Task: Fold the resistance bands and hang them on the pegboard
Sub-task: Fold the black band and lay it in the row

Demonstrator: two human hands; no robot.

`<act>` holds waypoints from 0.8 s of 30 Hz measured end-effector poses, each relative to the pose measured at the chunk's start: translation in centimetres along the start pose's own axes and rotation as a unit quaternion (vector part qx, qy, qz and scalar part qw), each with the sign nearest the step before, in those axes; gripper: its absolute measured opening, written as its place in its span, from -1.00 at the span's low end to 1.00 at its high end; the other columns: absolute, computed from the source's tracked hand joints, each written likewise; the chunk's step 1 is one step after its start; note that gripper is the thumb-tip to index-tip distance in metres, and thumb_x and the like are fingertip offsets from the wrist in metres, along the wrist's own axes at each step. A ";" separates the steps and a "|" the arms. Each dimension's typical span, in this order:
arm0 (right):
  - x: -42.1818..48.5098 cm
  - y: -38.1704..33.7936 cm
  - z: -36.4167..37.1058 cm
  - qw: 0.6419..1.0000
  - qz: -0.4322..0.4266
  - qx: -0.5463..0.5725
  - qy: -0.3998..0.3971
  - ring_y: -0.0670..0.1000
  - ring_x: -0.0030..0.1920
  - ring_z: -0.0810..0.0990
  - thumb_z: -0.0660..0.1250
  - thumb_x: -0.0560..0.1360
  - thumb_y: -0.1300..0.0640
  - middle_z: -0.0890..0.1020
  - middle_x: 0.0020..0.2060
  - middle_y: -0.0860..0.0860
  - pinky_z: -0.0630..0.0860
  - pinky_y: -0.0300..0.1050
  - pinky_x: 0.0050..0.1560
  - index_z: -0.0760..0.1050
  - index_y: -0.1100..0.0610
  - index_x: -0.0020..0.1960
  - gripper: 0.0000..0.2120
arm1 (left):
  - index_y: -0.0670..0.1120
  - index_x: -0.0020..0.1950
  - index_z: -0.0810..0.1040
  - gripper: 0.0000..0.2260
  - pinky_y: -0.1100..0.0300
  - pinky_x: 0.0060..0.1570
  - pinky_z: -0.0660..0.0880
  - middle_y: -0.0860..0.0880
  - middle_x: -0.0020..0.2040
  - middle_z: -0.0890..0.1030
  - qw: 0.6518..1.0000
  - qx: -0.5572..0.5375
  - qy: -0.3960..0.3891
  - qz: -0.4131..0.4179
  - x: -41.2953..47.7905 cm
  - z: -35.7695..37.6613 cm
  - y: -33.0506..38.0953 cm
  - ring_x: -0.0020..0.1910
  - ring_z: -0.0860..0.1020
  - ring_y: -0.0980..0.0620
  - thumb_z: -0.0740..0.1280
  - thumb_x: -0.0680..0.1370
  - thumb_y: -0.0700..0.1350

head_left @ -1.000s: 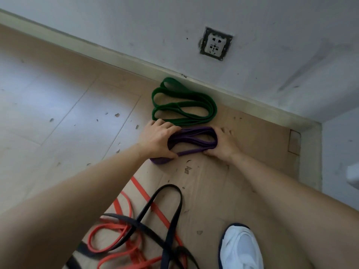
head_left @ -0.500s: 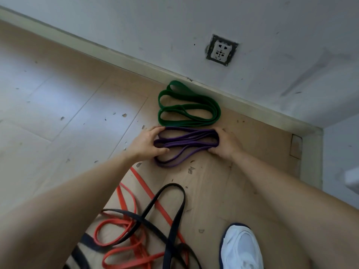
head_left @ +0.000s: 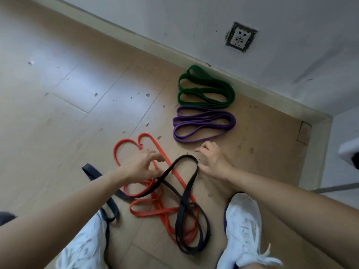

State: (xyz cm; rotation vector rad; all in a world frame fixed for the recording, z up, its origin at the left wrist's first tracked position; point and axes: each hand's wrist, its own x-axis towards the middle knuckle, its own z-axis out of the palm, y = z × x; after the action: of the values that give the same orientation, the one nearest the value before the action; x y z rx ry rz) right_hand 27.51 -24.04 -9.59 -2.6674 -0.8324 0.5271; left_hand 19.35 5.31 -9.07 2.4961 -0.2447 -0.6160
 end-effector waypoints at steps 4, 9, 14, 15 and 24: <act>-2.2 -4.4 2.6 0.990 -0.049 -0.008 -0.134 0.12 0.29 0.40 0.41 0.51 -0.12 0.52 0.25 0.02 0.38 0.05 0.34 0.50 0.00 0.38 -0.52 | 0.07 0.36 0.51 -0.54 0.06 0.11 0.52 0.04 0.17 0.63 0.990 0.133 -0.044 -0.030 -3.5 2.0 -0.5 0.17 0.59 -0.03 0.31 0.51 0.21; -4.0 -9.3 3.8 0.953 0.024 0.121 -0.277 0.09 0.23 0.57 0.48 0.47 -0.09 0.64 0.20 0.06 0.51 -0.02 0.26 0.45 0.06 0.41 -0.43 | 0.01 0.08 0.66 -0.83 0.07 -0.10 0.55 0.06 -0.06 0.66 0.996 0.064 -0.044 -0.038 -5.4 0.6 0.6 -0.06 0.62 0.00 0.33 0.58 0.02; -4.6 -11.3 0.1 0.941 0.044 0.220 -0.251 -0.05 -0.11 0.63 0.48 0.48 0.17 0.65 -0.16 -0.03 0.59 -0.07 0.02 0.62 0.09 -0.06 -0.94 | -0.05 0.05 0.66 -0.89 0.25 -0.22 0.44 0.11 -0.20 0.60 0.998 -0.012 -0.056 -0.034 -6.3 -5.3 4.8 -0.22 0.54 0.11 0.36 0.61 -0.07; -4.7 -11.5 -1.4 0.940 0.049 0.241 -0.237 -0.10 -0.18 0.58 0.48 0.48 0.19 0.61 -0.22 -0.07 0.56 -0.14 -0.06 0.60 0.06 -0.12 -0.93 | -0.04 0.06 0.67 -0.88 0.24 -0.23 0.45 0.09 -0.20 0.62 0.997 -0.031 -0.057 -0.038 -6.7 -6.8 5.9 -0.24 0.54 0.12 0.36 0.62 -0.06; -8.5 -15.5 -18.5 0.954 0.003 0.232 -0.188 -0.01 -0.32 0.49 0.54 0.47 0.03 0.55 -0.36 0.04 0.41 -0.18 -0.36 0.55 0.13 -0.22 -0.76 | -0.01 -0.01 0.69 -0.96 0.21 -0.15 0.47 0.04 -0.24 0.64 0.994 -0.111 -0.012 -0.012 -14.0 -19.5 15.2 -0.23 0.55 0.13 0.45 0.57 -0.10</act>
State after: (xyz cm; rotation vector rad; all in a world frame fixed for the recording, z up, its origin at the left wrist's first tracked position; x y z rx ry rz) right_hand 21.41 -20.02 14.95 -2.1671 -0.6862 1.1062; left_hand 15.67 5.99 19.06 2.2828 -0.1470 -0.6458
